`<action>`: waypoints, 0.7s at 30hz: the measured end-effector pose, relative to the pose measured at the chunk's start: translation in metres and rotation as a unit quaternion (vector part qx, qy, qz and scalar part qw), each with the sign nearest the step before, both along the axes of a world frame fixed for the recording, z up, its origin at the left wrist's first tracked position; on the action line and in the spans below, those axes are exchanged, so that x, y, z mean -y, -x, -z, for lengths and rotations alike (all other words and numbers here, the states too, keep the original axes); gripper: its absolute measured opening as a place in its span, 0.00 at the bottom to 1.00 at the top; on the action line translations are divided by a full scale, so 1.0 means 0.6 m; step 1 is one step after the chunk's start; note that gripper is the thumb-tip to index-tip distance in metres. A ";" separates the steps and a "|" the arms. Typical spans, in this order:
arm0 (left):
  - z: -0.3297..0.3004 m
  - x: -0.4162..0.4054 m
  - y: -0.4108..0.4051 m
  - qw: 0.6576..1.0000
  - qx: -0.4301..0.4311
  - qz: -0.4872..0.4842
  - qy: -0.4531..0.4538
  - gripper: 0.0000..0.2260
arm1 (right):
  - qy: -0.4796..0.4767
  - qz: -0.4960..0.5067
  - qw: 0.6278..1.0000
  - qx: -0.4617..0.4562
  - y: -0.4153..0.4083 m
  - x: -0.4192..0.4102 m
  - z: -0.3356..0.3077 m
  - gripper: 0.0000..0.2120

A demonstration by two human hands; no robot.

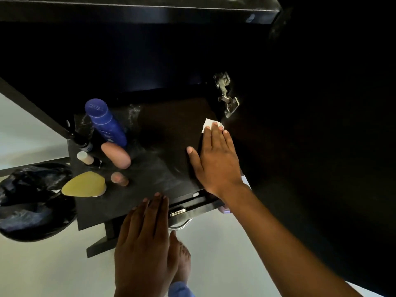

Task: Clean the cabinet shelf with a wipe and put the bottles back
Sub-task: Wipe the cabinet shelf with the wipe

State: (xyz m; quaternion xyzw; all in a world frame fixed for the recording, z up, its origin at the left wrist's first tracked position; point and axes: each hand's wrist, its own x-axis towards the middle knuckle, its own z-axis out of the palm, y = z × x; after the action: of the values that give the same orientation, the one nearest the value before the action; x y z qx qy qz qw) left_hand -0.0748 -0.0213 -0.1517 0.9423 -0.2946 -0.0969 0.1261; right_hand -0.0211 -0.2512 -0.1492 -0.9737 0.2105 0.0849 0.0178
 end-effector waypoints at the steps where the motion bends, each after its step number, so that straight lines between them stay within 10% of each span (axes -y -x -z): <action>1: 0.000 0.000 0.000 1.000 -0.003 0.000 -0.004 0.42 | -0.003 -0.001 1.000 0.001 0.007 0.001 -0.003 0.38; 14: 0.007 -0.015 0.006 0.998 0.019 -0.015 0.059 0.37 | -0.039 0.056 0.997 0.018 0.194 -0.058 0.011 0.33; 21: 0.023 -0.045 0.022 0.994 0.070 -0.043 0.076 0.32 | -0.102 -0.202 0.973 0.036 0.158 -0.187 0.011 0.28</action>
State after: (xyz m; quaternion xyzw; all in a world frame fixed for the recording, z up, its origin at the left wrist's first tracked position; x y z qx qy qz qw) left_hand -0.0882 0.0060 -0.1653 0.9463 -0.2679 -0.0028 0.1810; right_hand -0.1159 -0.1390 -0.1557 -0.9916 -0.0012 0.0725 0.1073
